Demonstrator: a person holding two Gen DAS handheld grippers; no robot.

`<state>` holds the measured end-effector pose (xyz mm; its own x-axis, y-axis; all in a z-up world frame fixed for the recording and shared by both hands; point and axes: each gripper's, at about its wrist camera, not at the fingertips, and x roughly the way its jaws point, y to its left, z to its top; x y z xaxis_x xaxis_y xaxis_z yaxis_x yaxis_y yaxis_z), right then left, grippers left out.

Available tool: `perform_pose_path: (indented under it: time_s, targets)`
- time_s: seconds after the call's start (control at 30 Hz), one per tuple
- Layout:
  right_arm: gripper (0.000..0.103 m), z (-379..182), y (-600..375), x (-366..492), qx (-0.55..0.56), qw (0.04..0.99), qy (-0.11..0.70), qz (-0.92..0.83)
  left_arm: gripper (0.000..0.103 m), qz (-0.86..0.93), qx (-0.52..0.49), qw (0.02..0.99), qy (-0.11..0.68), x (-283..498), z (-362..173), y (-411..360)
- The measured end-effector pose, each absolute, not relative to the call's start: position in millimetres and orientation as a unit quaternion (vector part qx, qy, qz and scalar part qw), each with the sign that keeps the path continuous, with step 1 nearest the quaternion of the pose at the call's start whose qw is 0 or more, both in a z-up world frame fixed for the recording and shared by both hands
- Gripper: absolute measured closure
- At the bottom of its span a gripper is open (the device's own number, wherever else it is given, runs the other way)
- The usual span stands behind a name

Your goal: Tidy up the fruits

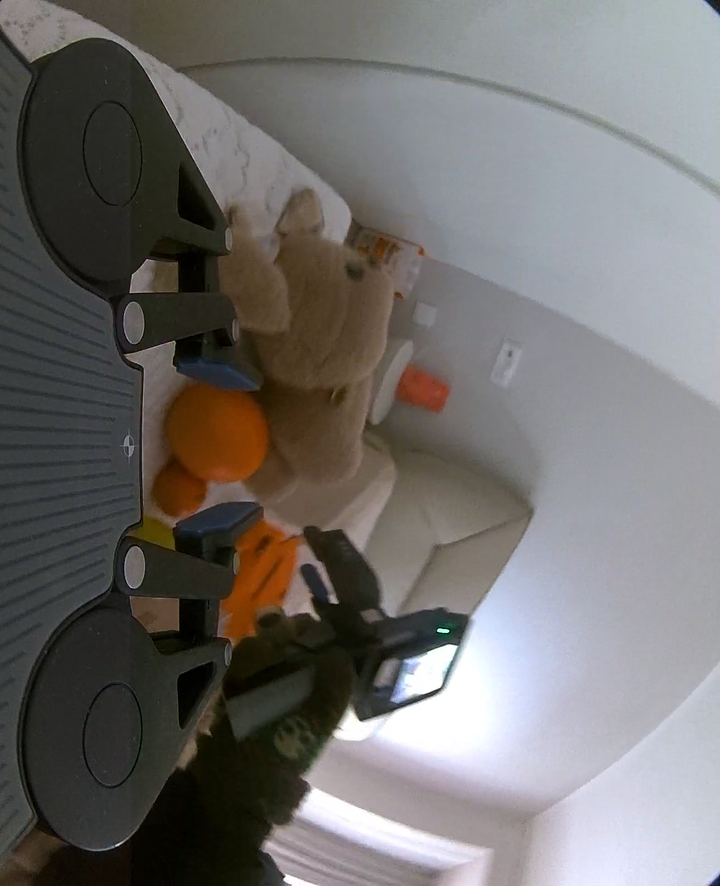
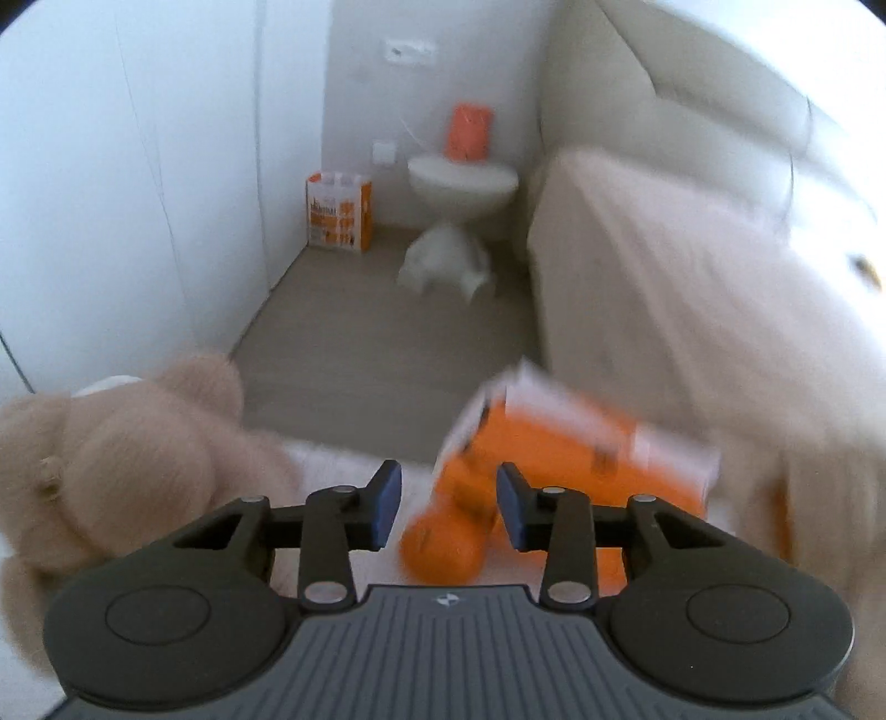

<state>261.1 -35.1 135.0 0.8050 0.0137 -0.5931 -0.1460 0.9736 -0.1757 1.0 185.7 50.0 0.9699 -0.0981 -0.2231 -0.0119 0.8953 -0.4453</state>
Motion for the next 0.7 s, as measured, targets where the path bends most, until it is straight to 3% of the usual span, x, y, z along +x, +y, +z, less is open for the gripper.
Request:
perform_pose_path:
  time_s: [0.13,0.23,0.37,0.7]
  targets:
    - [0.062,134.8,-12.1,307.8,-0.139,0.938,0.317,0.029,0.054,-0.013,-0.266,0.957,0.112,0.0,41.2,200.8]
    - [0.074,131.8,3.9,342.2,-0.168,0.928,0.333,0.014,0.054,-0.014,-0.271,0.956,0.111,-1.0,38.2,204.3]
    - [0.075,119.0,2.3,376.4,-0.162,0.902,0.399,-0.023,0.054,-0.017,-0.278,0.952,0.122,-0.6,35.0,207.9]
    - [0.075,120.7,-20.0,304.6,-0.143,0.877,0.453,0.07,0.054,-0.016,-0.293,0.945,0.146,5.4,26.9,210.4]
